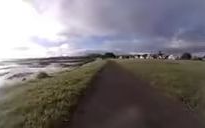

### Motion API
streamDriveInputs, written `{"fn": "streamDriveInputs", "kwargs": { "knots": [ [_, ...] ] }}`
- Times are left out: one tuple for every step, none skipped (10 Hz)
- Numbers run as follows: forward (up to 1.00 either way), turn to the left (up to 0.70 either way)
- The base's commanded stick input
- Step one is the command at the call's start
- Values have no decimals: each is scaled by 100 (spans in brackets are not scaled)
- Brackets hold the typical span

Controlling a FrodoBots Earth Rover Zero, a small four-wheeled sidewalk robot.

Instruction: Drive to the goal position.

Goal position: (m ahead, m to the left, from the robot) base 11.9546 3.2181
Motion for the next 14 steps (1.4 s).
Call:
{"fn": "streamDriveInputs", "kwargs": {
  "knots": [
    [70,0],
    [70,0],
    [70,0],
    [70,0],
    [70,0],
    [70,0],
    [70,0],
    [70,0],
    [70,0],
    [70,0],
    [70,0],
    [70,0],
    [70,0],
    [70,0]
  ]
}}
